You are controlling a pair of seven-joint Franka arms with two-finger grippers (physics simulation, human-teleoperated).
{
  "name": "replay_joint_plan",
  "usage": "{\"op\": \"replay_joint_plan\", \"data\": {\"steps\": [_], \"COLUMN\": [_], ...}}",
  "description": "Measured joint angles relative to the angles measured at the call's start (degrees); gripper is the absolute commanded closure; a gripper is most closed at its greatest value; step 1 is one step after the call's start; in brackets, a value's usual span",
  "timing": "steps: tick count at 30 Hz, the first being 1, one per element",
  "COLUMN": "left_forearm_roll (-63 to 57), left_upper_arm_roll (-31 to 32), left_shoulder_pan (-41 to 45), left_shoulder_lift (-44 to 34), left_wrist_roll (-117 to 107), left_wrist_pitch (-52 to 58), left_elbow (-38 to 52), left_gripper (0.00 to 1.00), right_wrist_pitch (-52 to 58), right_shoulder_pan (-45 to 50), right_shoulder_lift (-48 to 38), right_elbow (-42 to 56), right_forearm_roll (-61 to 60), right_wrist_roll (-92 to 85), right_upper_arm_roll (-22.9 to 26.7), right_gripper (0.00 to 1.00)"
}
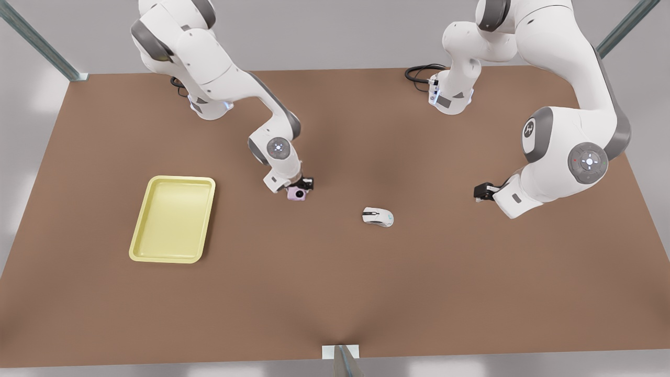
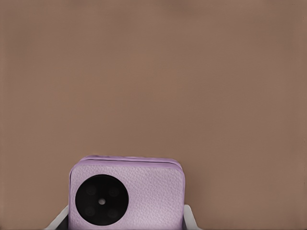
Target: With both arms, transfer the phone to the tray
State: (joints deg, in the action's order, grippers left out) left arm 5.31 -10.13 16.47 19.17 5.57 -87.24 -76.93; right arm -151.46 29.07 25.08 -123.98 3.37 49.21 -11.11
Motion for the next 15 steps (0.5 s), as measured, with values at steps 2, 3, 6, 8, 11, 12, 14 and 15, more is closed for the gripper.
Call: {"op": "replay_joint_plan", "data": {"steps": [2, 3, 6, 8, 11, 12, 14, 15], "left_forearm_roll": [0.00, 0.00, -0.02, -0.05, 0.02, 0.02, 0.22, 0.29], "left_upper_arm_roll": [0.01, 0.02, -0.01, 0.02, -0.09, -0.27, -0.17, -0.10], "left_shoulder_pan": [0.00, 0.02, 0.01, 0.00, 0.05, 0.04, -0.05, -0.01], "left_shoulder_lift": [-0.02, -0.02, 0.02, 0.19, 1.03, 1.08, 0.98, 1.07], "left_wrist_roll": [0.00, 0.00, 0.00, 0.00, -0.05, -0.07, -0.10, -0.11], "left_wrist_pitch": [0.08, 0.11, 0.12, 0.06, -0.28, -0.49, -0.88, -1.04], "left_elbow": [0.00, 0.01, 0.00, 0.00, 0.52, 0.65, 0.86, 1.12], "left_gripper": [0.00, 0.00, 0.00, 0.00, 0.00, 0.00, 0.00, 0.00], "right_wrist_pitch": [1.53, 2.36, 5.09, 7.44, 9.93, 10.42, 11.03, 11.19], "right_shoulder_pan": [-5.59, -8.61, -19.24, -26.28, -38.38, -41.66, -45.99, -46.76], "right_shoulder_lift": [-3.52, -5.13, -8.67, -10.74, -11.95, -11.25, -9.14, -8.27], "right_elbow": [-0.20, -0.41, -1.02, -1.66, -4.07, -4.38, -4.70, -4.83], "right_forearm_roll": [-0.04, -0.08, -0.16, -0.26, -0.48, -0.53, -0.54, -0.47], "right_wrist_roll": [-1.29, -2.15, -6.08, -9.79, -17.36, -20.11, -25.43, -27.84], "right_upper_arm_roll": [-0.05, -0.05, -0.06, -0.05, -0.05, -0.04, -0.03, -0.03], "right_gripper": [0.25, 0.25, 0.25, 0.25, 0.24, 0.23, 0.12, 0.00]}}
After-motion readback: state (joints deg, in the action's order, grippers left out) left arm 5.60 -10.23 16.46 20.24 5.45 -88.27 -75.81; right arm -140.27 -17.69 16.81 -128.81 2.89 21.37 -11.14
